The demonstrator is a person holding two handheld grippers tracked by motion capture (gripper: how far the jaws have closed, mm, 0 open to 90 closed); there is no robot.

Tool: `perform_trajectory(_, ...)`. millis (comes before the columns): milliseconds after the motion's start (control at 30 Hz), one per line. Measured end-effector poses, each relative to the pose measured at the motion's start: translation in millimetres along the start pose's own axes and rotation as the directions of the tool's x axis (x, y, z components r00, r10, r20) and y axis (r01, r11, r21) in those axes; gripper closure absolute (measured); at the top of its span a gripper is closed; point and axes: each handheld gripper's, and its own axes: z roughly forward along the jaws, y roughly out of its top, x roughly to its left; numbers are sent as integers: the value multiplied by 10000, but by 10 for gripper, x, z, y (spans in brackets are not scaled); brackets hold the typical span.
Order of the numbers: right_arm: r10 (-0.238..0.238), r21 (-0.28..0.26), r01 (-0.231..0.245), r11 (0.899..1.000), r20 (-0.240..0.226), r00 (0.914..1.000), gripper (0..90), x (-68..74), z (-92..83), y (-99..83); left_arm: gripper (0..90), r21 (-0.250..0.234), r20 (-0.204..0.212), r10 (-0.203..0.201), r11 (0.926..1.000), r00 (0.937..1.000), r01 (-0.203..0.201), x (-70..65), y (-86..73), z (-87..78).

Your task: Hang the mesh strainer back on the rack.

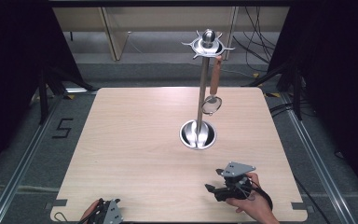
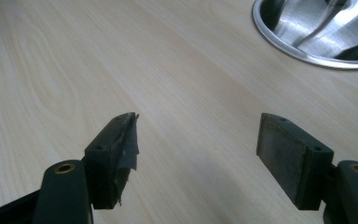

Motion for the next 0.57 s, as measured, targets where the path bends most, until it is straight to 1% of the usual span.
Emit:
perform_trajectory(67,-10,11,10,10000,-3,10000,301,-2,7,-5,168,10,9,17,10000,10000,-17,1,-1,0)
perform_trajectory(100,87,134,-85,9999,-131,9999,301,5,7,-4,169,16,10,10,10000,10000,-10,0,-1,1)
perform_trajectory(133,87,134,-85,9999,-131,9999,301,5,7,-4,169,16,10,10,10000,10000,-10,0,-1,1)
perform_trajectory(300,-68,81,69,9999,-75,9999,301,13,19,-6,169,13,9,11,10000,10000,-11,0,-1,0)
perform_trajectory(367,-47,113,49,9999,-204,9998,301,13,26,-6,169,14,-27,5,10000,10000,-5,0,-1,-1)
perform_trajectory(567,-77,141,79,9999,-170,9998,301,10,31,-9,168,-20,-26,5,10000,10000,-5,2,-1,1)
